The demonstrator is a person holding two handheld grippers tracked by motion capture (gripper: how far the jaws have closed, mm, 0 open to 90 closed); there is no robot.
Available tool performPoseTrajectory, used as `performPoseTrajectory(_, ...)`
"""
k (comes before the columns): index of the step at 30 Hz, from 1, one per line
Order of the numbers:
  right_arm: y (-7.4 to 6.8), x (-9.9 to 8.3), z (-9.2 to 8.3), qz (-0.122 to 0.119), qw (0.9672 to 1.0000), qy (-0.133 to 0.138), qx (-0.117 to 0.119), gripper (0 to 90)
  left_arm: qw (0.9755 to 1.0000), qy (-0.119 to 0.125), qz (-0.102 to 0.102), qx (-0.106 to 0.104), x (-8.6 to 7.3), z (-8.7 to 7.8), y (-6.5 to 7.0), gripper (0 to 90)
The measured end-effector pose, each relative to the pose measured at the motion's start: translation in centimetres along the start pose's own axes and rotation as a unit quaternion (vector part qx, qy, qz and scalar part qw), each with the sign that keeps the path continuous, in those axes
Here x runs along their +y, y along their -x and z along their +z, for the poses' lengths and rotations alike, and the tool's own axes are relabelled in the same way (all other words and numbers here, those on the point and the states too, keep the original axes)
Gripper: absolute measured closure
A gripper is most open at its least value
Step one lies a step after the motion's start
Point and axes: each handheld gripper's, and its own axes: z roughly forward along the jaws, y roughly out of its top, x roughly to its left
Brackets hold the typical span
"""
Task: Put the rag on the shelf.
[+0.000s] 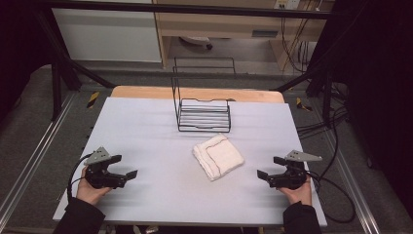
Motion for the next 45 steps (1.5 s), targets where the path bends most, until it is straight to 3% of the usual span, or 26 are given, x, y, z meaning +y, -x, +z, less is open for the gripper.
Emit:
performPoseTrajectory(10, -0.2, 0.0, 0.1, -0.003, 1.0000, -0.008, -0.003, 0.6, 1.0000, -0.003, 0.002, 0.001, -0.1, 0.1, 0.0, 5.1)
performPoseTrajectory(22, -1.7, 0.7, 1.3, -0.015, 0.9994, -0.029, -0.009, 1.1, 1.0000, -0.004, 0.002, 0.004, -0.2, 0.0, 0.0, 5.1)
performPoseTrajectory(38, -5.0, 1.8, 3.6, -0.044, 0.9979, -0.044, 0.015, 5.7, 0.9999, -0.007, 0.006, 0.008, -0.2, 0.0, 0.1, 5.5)
performPoseTrajectory(45, -7.3, 2.3, 5.5, -0.058, 0.9965, -0.058, 0.019, 10.1, 0.9999, -0.006, 0.004, 0.010, -0.2, 0.0, 0.1, 5.4)
